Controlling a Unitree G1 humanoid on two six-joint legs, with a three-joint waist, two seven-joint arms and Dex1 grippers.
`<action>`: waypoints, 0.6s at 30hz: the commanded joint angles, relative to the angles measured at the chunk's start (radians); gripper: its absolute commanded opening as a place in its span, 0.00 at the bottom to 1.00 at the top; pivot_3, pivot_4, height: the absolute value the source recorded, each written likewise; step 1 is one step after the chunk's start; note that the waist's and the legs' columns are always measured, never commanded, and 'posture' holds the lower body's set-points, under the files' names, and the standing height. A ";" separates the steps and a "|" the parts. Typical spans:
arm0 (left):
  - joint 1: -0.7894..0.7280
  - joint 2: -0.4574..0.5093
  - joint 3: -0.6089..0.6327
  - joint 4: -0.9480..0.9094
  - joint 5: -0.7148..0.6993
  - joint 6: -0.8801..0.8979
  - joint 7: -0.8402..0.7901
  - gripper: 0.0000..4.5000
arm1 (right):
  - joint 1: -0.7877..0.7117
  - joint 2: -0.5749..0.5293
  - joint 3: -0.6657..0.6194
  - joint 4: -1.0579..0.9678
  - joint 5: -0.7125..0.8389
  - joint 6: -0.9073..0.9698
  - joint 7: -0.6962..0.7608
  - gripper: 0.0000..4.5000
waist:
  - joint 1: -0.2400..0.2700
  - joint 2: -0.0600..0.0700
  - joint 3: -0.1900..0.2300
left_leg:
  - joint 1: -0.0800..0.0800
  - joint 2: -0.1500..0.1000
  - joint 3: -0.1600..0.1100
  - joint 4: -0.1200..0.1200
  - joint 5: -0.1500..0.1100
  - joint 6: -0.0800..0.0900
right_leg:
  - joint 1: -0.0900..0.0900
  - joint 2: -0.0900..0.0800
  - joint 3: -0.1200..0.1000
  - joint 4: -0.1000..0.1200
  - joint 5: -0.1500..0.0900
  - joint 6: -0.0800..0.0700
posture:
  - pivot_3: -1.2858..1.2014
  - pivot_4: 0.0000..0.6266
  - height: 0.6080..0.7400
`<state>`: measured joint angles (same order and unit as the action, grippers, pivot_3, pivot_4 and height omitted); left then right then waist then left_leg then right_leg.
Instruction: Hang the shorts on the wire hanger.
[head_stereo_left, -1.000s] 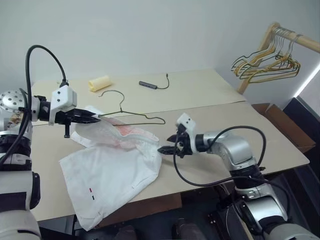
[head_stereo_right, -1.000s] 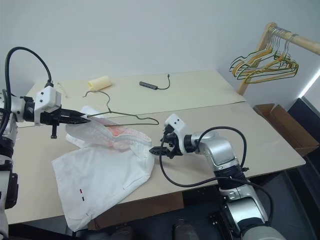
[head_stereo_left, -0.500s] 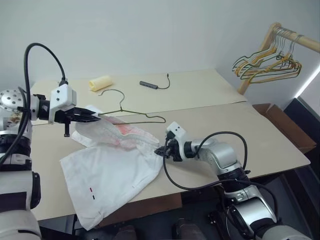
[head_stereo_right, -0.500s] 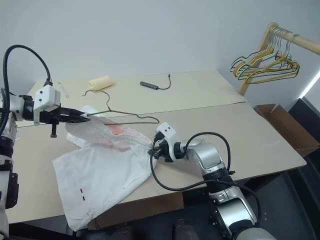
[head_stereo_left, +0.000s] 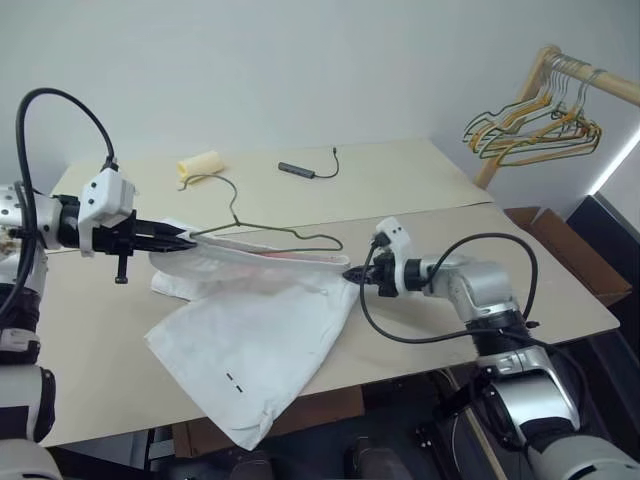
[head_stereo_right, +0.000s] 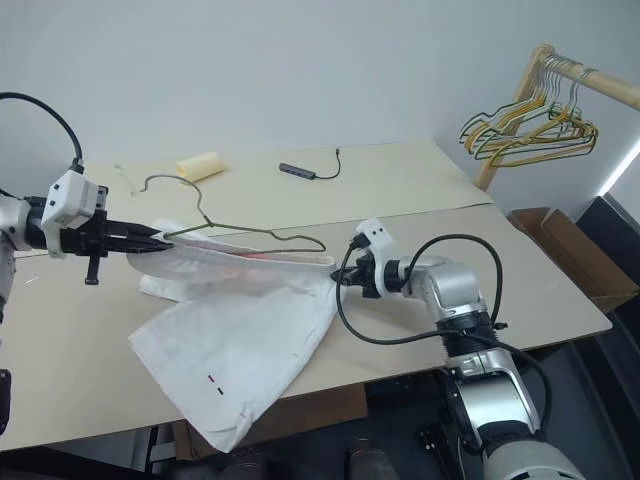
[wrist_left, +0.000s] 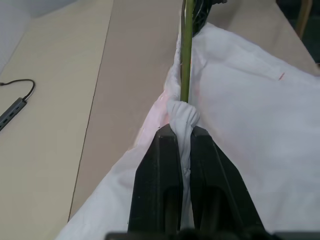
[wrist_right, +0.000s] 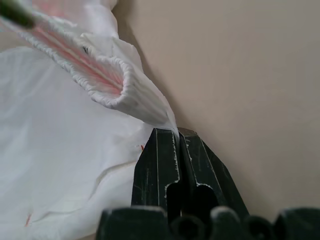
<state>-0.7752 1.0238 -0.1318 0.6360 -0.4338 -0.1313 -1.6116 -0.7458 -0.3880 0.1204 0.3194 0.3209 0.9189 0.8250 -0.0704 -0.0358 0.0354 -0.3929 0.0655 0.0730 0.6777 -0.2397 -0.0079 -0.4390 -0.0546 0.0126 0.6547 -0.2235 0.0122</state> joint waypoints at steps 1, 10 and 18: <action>-0.017 0.044 0.016 0.002 -0.012 -0.013 -0.003 0.00 | -0.046 -0.053 -0.035 0.048 -0.015 -0.044 0.010 0.01 | 0.000 0.000 0.000 | 0.000 0.000 0.000 0.000 0.000 0.000 | 0.000 0.000 0.000 0.000 0.000 0.000 | 0.51 0.00 1.00; -0.038 0.012 0.041 0.061 0.091 -0.051 0.015 0.00 | -0.043 -0.117 0.032 -0.024 -0.063 -0.125 0.038 0.01 | 0.001 0.000 0.000 | 0.000 0.000 0.000 0.000 0.000 0.000 | 0.000 0.000 0.000 0.000 0.000 0.000 | 0.51 0.00 1.00; -0.055 -0.009 0.041 0.081 0.168 -0.080 0.017 0.00 | -0.053 -0.192 0.121 -0.229 -0.153 -0.211 0.038 0.01 | 0.001 0.000 0.000 | -0.002 0.000 0.000 0.000 0.000 0.000 | -0.001 0.000 0.000 0.000 0.000 0.000 | 0.51 0.00 1.00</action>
<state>-0.8049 0.9958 -0.1258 0.7082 -0.2967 -0.1975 -1.6020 -0.7704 -0.5411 0.2501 0.1452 0.2092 0.7353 0.8717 -0.0694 -0.0356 0.0355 -0.3944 0.0654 0.0733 0.6777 -0.2398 -0.0079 -0.4404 -0.0548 0.0126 0.6545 -0.2238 0.0126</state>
